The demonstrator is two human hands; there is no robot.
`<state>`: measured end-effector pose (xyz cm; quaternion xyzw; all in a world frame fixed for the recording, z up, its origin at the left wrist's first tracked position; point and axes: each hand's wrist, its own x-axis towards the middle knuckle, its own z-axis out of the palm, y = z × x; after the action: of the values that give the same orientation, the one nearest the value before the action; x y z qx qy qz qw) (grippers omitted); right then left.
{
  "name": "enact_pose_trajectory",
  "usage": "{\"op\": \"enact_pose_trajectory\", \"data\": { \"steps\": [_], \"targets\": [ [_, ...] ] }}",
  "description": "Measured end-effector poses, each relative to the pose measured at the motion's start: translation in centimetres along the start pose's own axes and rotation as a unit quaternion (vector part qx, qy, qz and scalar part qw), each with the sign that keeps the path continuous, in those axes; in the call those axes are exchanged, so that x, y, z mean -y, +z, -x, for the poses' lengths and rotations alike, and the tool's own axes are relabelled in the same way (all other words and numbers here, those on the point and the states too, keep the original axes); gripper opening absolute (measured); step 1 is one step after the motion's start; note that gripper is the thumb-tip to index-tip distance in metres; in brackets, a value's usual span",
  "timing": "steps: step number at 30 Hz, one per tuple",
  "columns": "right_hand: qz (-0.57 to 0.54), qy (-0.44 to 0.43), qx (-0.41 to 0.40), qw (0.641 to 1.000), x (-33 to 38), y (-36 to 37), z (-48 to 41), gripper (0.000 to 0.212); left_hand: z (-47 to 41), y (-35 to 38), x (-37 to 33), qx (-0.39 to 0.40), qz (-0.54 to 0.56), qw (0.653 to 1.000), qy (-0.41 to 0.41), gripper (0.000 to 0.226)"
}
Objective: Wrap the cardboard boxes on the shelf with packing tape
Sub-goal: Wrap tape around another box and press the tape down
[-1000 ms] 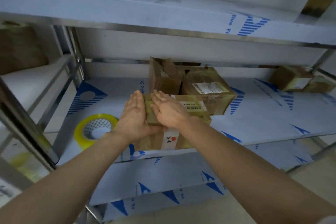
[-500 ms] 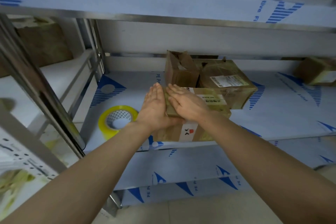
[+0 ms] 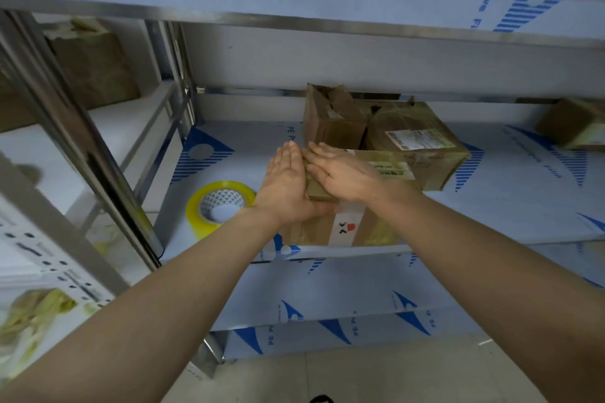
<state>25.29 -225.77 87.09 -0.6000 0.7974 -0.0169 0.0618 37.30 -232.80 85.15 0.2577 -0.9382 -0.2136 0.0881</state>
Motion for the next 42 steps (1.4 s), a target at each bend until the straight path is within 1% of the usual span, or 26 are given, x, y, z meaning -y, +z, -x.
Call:
{"op": "enact_pose_trajectory", "data": {
  "steps": [3,5,6,8,10,11,14,16,20,22,23,24,26,28,29,31,32,33,34,35,36,37,38,39,41,42],
  "targets": [
    [-0.006,0.002,0.000,1.000,-0.1,0.0,-0.3,0.052,0.1,0.0,0.0,0.002,-0.013,1.000,-0.004,0.128],
    [-0.056,0.012,-0.013,0.998,-0.4,-0.3,0.0,0.051,0.0,-0.1,0.1,0.004,-0.023,1.000,-0.003,0.129],
    [-0.065,0.036,-0.033,0.997,-0.9,-0.3,0.4,0.051,0.0,-0.1,0.1,0.009,-0.031,0.999,-0.003,0.130],
    [-0.020,0.104,-0.065,0.992,-2.0,-0.3,1.3,0.054,0.0,-0.4,0.1,0.025,-0.059,0.998,-0.012,0.131],
    [0.025,0.160,-0.040,0.986,-2.9,-0.2,2.3,0.060,-0.4,-0.7,-0.2,0.037,-0.125,0.991,-0.022,0.130],
    [0.026,0.173,-0.020,0.984,-3.1,0.0,2.7,0.061,-0.7,-0.8,-0.4,0.039,-0.163,0.986,-0.022,0.131],
    [0.006,0.179,-0.005,0.984,-3.1,0.3,2.8,0.061,-1.1,-0.8,-1.2,0.038,-0.231,0.972,0.018,0.128],
    [0.003,0.177,-0.011,0.984,-3.1,0.4,2.5,0.061,-1.4,-0.6,-1.5,0.054,-0.235,0.969,0.047,0.121],
    [-0.036,0.160,-0.014,0.986,-4.5,-0.2,3.2,0.059,-1.4,-0.7,-1.4,0.081,-0.217,0.971,0.054,0.118],
    [0.003,0.185,-0.015,0.983,-5.7,-0.2,4.4,0.061,-1.3,-0.7,-1.4,0.078,-0.210,0.973,0.053,0.117],
    [0.005,0.204,-0.007,0.979,-6.2,-0.1,4.8,0.062,-1.3,-0.8,-1.4,0.074,-0.209,0.974,0.054,0.117],
    [-0.022,0.214,-0.001,0.977,-6.6,0.0,5.1,0.061,-1.3,-0.8,-1.3,0.075,-0.210,0.973,0.054,0.117],
    [-0.128,0.209,-0.018,0.969,-7.1,0.0,5.4,0.058,-1.2,-0.7,-1.5,0.084,-0.207,0.973,0.051,0.117],
    [-0.223,0.212,-0.075,0.949,-7.7,0.2,5.8,0.057,-1.2,-0.8,-1.4,0.093,-0.179,0.979,0.034,0.115],
    [-0.257,0.226,-0.098,0.935,-8.0,0.4,6.1,0.058,-1.3,-0.8,-1.3,0.092,-0.149,0.984,0.026,0.110],
    [-0.326,0.262,-0.101,0.903,-8.7,1.1,6.6,0.060,-1.5,-0.9,-1.2,0.064,-0.059,0.996,0.014,0.084],
    [-0.369,0.281,-0.095,0.881,-9.0,1.4,6.6,0.061,-1.6,-0.7,-1.0,0.033,0.005,0.999,0.008,0.070],
    [-0.414,0.297,-0.099,0.855,-9.2,1.5,6.6,0.062,-1.7,-0.5,-0.9,-0.005,0.094,0.995,-0.016,0.064],
    [-0.468,0.315,-0.115,0.817,-9.3,1.7,6.4,0.062,-1.6,-0.3,-0.8,-0.042,0.189,0.979,-0.062,0.065],
    [-0.520,0.336,-0.133,0.774,-9.3,1.7,6.3,0.063,-1.7,0.0,-0.4,-0.068,0.271,0.954,-0.112,0.067],
    [-0.560,0.354,-0.148,0.734,-9.3,1.9,6.3,0.064,-1.7,0.2,-0.1,-0.080,0.333,0.926,-0.158,0.067],
    [-0.587,0.361,-0.154,0.708,-9.3,2.1,6.4,0.064,-1.7,0.4,0.0,-0.077,0.371,0.902,-0.204,0.060],
    [-0.606,0.354,-0.148,0.697,-9.5,2.8,6.4,0.060,-1.7,0.5,0.0,-0.070,0.404,0.878,-0.249,0.051],
    [-0.616,0.343,-0.136,0.696,-9.4,3.3,6.5,0.053,-1.7,0.6,-0.1,-0.063,0.425,0.859,-0.279,0.046],
    [-0.606,0.336,-0.121,0.711,-9.3,4.1,6.7,0.047,-1.5,0.5,-0.5,-0.047,0.446,0.844,-0.294,0.038],
    [-0.597,0.338,-0.116,0.718,-9.3,4.2,6.8,0.052,-1.4,0.3,-0.4,-0.047,0.457,0.840,-0.290,0.031]
  ]
}}
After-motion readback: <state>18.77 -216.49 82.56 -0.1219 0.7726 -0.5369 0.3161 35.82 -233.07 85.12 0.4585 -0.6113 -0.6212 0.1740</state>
